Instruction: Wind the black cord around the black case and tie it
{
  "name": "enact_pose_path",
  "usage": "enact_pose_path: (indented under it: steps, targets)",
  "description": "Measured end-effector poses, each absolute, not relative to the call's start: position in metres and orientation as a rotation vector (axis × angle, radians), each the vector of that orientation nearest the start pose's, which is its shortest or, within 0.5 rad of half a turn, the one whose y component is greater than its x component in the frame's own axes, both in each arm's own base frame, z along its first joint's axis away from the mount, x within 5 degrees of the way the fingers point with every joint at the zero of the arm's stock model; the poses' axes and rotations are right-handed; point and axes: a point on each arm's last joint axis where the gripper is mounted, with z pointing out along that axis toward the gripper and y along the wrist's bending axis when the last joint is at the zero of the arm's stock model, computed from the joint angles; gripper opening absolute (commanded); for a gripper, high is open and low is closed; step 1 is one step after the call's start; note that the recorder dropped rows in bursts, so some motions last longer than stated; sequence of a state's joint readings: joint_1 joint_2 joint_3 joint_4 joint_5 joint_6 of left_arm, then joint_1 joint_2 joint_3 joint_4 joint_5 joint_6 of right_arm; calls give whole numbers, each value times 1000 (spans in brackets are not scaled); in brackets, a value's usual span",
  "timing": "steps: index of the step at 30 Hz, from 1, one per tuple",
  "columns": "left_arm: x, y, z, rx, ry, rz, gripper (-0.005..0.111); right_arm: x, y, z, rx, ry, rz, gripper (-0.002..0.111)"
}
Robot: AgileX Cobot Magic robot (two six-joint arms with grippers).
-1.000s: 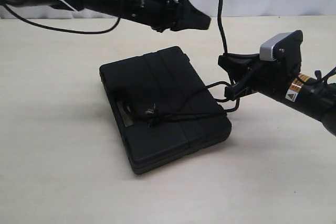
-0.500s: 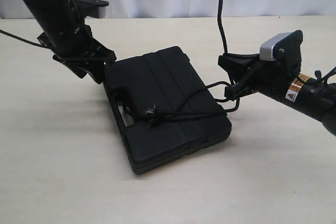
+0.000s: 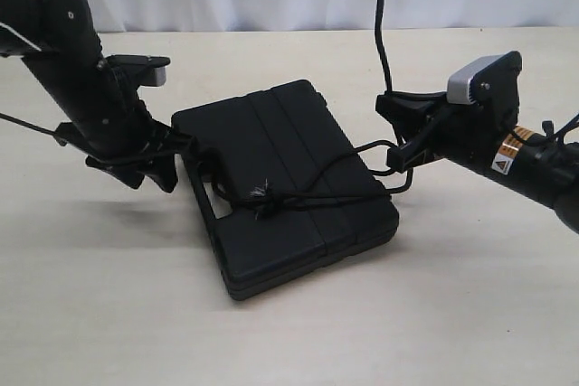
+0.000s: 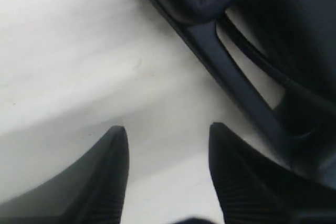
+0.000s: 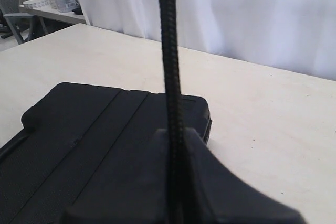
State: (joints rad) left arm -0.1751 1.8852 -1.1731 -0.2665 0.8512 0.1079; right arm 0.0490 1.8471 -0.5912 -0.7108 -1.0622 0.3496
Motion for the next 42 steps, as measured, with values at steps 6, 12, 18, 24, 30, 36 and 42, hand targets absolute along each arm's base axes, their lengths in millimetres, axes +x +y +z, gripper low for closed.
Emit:
enact_pose_path:
  steps: [6, 12, 18, 24, 30, 36, 42]
  targets:
    - [346, -84, 159, 0, 2942, -427, 46, 302, 67, 144, -520, 1721, 552, 4]
    - [351, -87, 160, -85, 2882, -479, 46, 302, 68, 144, -525, 1722, 556, 4]
    - [356, -87, 153, -113, 2863, -476, 46, 301, 68, 144, -530, 1722, 557, 4]
    - [357, -89, 131, -154, 2926, -487, 46, 301, 68, 144, -530, 1722, 557, 4]
    - [361, -90, 119, -218, 2921, -505, 46, 301, 68, 144, -530, 1722, 557, 4]
    - [365, -89, 103, -258, 2918, -491, 46, 301, 68, 144, -528, 1722, 558, 4]
    - [371, -88, 100, -267, 2871, -466, 18, 301, 68, 144, -491, 1737, 589, 4]
